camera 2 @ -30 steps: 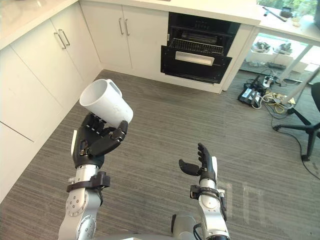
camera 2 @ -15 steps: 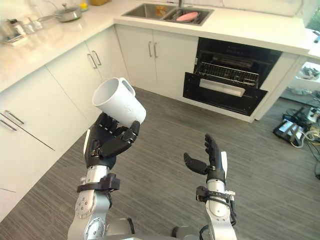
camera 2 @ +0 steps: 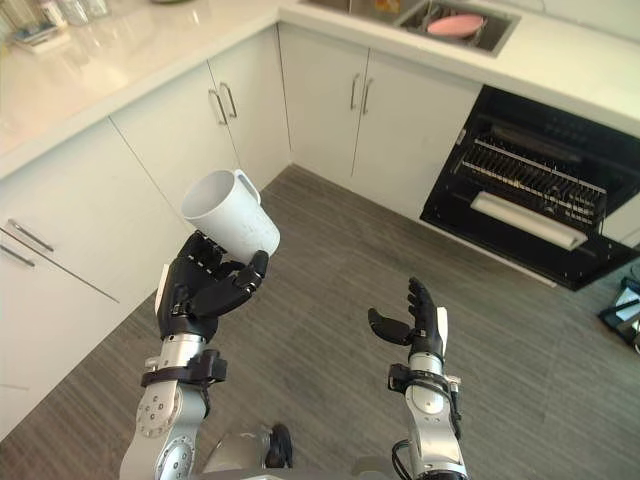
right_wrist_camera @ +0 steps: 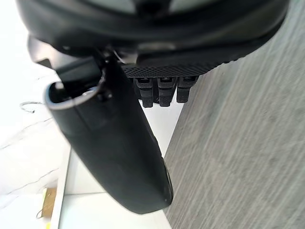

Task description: Walk over to the sink, pick up the cup, carry it to the dishwasher, place the cup inside the dishwasher, then close the dishwasher door

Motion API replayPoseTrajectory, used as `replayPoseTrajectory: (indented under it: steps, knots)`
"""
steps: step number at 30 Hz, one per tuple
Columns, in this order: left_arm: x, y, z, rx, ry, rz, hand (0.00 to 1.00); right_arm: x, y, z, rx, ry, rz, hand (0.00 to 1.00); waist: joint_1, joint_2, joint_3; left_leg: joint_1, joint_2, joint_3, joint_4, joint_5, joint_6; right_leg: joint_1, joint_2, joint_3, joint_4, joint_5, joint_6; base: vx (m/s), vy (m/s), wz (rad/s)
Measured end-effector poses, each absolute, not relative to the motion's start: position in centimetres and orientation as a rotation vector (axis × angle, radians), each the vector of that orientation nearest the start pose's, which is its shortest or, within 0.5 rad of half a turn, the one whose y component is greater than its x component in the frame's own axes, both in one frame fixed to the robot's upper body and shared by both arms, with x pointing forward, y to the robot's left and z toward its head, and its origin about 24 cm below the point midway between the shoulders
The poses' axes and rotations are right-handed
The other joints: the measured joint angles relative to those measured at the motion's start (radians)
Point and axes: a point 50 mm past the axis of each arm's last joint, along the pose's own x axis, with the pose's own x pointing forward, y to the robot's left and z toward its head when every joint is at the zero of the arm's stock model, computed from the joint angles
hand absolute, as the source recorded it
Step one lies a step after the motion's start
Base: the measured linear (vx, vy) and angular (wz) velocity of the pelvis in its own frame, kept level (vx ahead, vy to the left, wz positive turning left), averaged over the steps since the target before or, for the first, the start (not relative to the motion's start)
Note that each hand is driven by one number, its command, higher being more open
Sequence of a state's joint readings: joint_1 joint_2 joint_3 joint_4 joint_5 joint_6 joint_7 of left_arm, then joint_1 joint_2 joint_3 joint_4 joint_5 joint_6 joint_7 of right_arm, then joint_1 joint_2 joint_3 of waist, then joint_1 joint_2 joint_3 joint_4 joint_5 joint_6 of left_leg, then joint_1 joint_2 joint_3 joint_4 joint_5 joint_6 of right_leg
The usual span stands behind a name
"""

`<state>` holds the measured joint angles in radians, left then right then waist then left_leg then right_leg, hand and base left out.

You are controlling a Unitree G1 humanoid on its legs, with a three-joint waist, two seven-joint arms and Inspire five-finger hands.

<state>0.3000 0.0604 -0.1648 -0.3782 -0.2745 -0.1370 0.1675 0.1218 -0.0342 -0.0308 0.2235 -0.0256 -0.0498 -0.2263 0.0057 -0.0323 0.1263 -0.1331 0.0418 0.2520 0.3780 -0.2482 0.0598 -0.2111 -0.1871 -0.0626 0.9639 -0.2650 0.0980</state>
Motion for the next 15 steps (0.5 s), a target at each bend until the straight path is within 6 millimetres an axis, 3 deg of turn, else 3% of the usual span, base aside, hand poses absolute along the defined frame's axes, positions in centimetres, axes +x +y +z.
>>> replayPoseTrajectory:
  steps: [4,5,7,8,9,11,13,15]
  knots:
    - [19.3,14.1,7.5,-0.286,-0.180,0.060,0.30,21.1,-17.8,-3.2,-0.080,0.290,-0.269,0.90,-0.016,0.001,0.001,0.093,0.019,-0.017,-0.063,-0.022,-0.034,-0.151,0.069,-0.026,-0.121,-0.032,-0.051,0.30,-0.066,0.14]
    - [19.4,13.9,7.6,-0.290,-0.182,0.050,0.30,21.1,-17.7,-3.2,-0.079,0.289,-0.268,0.90,-0.024,0.003,0.002,0.121,0.029,-0.022,-0.075,-0.036,-0.049,-0.188,0.080,-0.055,-0.225,-0.026,-0.060,0.42,-0.168,0.08]
    - [19.6,13.6,7.8,-0.292,-0.194,0.034,0.30,21.1,-17.7,-3.1,-0.079,0.288,-0.267,0.90,-0.025,-0.002,-0.001,0.158,0.043,-0.023,-0.088,-0.060,-0.083,-0.215,0.103,-0.084,-0.431,0.030,-0.080,0.44,-0.179,0.10]
    - [19.7,13.5,7.8,-0.292,-0.194,0.025,0.30,21.0,-17.8,-3.3,-0.082,0.294,-0.267,0.90,-0.039,-0.007,-0.007,0.178,0.046,-0.040,-0.088,-0.085,-0.113,-0.197,0.111,-0.090,-0.521,0.187,-0.118,0.49,-0.169,0.27]
    - [20.0,13.1,7.4,-0.299,-0.177,0.016,0.30,20.9,-18.4,-3.3,-0.104,0.297,-0.271,0.90,-0.045,0.037,-0.016,0.192,0.080,-0.061,-0.094,-0.098,-0.133,-0.179,0.138,-0.121,-0.508,0.185,-0.142,0.50,-0.162,0.29]
    - [20.3,12.3,7.2,-0.318,-0.168,-0.010,0.30,20.7,-18.9,-3.2,-0.115,0.296,-0.282,0.90,-0.052,0.053,-0.019,0.223,0.102,-0.082,-0.101,-0.070,-0.158,-0.167,0.144,-0.148,-0.455,0.140,-0.162,0.47,-0.177,0.29]
    - [20.4,11.5,7.1,-0.339,-0.151,-0.032,0.30,19.8,-19.1,-3.3,-0.121,0.306,-0.289,0.90,-0.052,0.058,-0.019,0.225,0.137,-0.097,0.013,-0.033,-0.176,-0.083,0.162,-0.182,-0.472,0.115,-0.181,0.44,-0.218,0.36]
    - [20.1,11.5,7.3,-0.357,-0.160,-0.027,0.30,19.0,-18.6,-1.9,-0.114,0.249,-0.274,0.90,-0.039,0.060,-0.018,0.102,0.202,-0.097,0.399,0.067,-0.179,0.061,0.182,-0.178,-0.555,0.088,-0.179,0.42,-0.174,0.02]
